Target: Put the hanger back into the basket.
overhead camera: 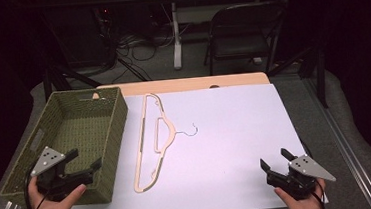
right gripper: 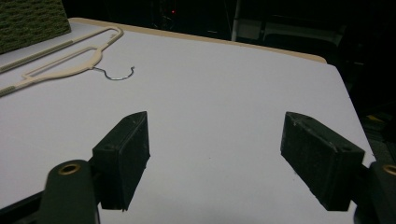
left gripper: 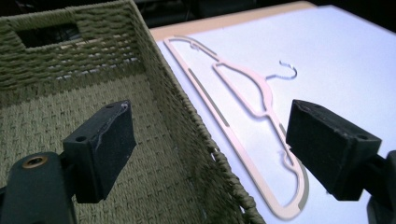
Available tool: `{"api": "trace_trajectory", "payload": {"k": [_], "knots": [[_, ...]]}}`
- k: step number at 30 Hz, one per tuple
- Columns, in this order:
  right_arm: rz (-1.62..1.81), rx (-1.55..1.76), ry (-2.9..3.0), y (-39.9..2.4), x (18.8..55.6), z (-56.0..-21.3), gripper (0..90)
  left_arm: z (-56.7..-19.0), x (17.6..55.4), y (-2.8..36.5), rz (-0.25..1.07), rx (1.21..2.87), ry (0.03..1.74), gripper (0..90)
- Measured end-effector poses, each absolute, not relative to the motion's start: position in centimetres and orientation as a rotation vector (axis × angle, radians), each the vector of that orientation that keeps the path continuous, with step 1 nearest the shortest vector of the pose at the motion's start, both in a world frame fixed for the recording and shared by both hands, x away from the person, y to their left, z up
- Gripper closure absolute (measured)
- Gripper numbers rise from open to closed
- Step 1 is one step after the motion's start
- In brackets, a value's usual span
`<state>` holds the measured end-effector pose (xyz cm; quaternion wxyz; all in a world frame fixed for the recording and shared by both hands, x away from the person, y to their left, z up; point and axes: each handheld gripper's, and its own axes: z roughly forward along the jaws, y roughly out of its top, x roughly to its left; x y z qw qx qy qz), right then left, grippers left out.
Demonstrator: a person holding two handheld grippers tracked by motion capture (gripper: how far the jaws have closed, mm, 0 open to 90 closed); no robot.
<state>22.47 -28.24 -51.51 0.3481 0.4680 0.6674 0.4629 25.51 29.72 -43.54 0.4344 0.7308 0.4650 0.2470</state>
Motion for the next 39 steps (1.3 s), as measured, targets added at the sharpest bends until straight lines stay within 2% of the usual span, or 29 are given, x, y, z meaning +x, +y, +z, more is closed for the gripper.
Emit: {"api": "trace_trajectory", "payload": {"k": [9,18,24,39], "knots": [[1.205,1.209,1.745,-28.1,22.6,-51.6,23.8,-42.3,26.1,28.2,0.582,1.942,1.114,15.3],[1.2,1.212,1.759,-28.0,22.7,-51.6,24.0,-41.4,26.7,26.4,0.48,1.975,1.068,15.5],[1.2,1.217,1.764,-28.0,22.7,-51.6,24.2,-41.1,27.3,25.0,0.457,2.029,1.052,15.6],[1.202,1.218,1.763,-27.9,22.8,-51.7,24.3,-41.1,28.8,23.0,0.369,2.153,1.087,16.1]]}}
